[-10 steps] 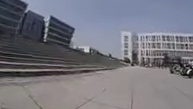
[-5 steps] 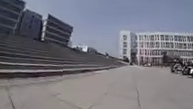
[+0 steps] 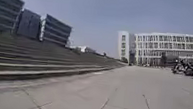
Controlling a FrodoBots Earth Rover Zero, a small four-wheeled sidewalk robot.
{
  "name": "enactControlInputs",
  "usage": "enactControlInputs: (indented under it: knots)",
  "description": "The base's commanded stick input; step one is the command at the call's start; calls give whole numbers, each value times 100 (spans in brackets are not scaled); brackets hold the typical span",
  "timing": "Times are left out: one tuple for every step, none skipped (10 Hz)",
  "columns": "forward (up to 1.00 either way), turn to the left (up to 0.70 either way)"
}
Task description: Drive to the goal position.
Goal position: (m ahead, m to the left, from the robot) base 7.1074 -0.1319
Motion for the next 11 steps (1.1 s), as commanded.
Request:
enactControlInputs:
  knots:
    - [85,0]
    - [85,0]
    - [85,0]
    - [85,0]
    - [85,0]
    - [85,0]
    - [85,0]
    - [85,0]
    - [85,-6]
    - [85,-22]
    - [85,-34]
